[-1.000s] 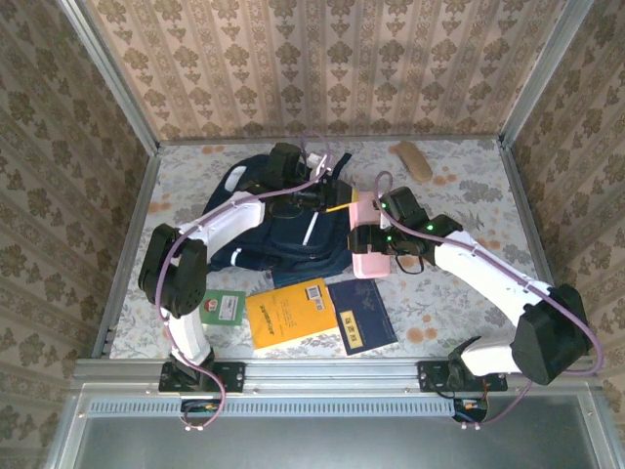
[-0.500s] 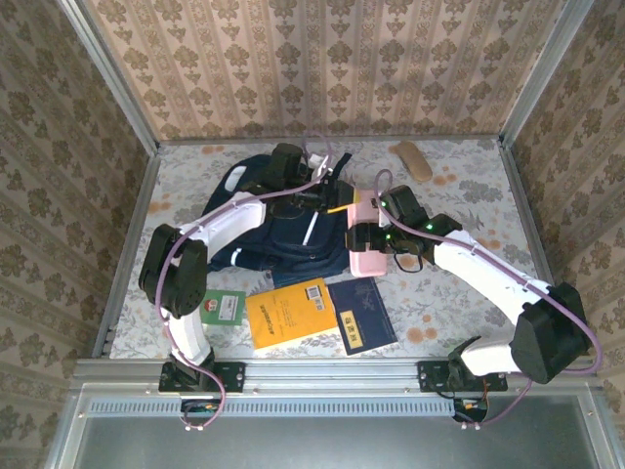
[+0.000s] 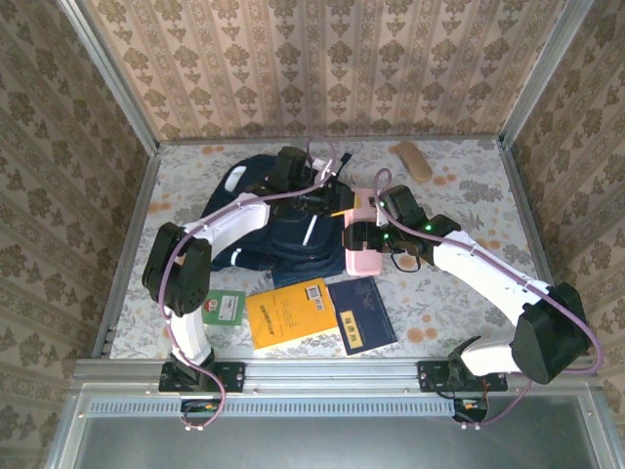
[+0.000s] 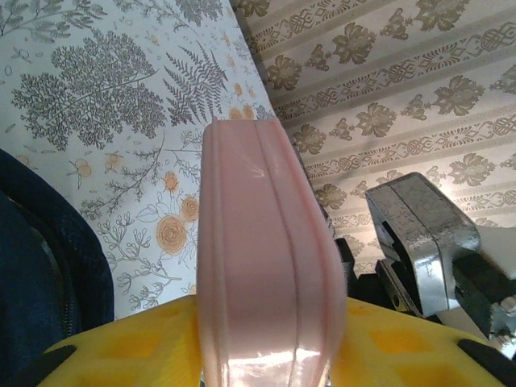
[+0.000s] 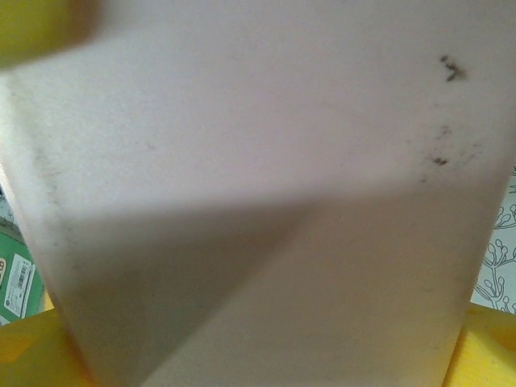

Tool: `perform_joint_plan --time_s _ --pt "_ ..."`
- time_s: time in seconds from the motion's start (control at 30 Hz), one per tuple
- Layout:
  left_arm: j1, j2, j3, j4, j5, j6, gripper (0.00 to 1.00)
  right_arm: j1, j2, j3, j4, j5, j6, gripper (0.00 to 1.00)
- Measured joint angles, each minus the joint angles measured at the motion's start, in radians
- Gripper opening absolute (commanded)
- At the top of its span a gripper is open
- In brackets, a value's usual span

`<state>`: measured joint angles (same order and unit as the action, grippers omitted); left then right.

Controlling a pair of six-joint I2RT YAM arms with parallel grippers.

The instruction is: Pack books, pencil case, and school supplies into a backpack

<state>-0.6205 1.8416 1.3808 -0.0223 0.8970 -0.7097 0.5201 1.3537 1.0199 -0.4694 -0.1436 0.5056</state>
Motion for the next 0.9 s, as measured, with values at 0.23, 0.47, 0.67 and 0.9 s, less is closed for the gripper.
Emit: perform_joint_plan --time_s 0.23,0.47,0.67,0.9 --pt "0.000 0.004 0.000 -0.003 -0.006 0.014 0.15 0.002 0.000 0.000 -0.008 0.018 0.003 0.95" --pt "0.002 0.004 -0.020 0.045 0.024 -0.025 0.12 0.006 -0.039 0.000 -0.004 0.055 -0.002 1.00" --pt "0.030 0.006 -0.059 0.131 0.045 -0.105 0.12 -0.008 -0.156 -0.044 0.055 0.083 0.042 1.00" --pt "0.074 0.011 -0.115 0.296 0.047 -0.257 0.12 -0.200 -0.338 -0.242 0.233 -0.022 0.223 0.97"
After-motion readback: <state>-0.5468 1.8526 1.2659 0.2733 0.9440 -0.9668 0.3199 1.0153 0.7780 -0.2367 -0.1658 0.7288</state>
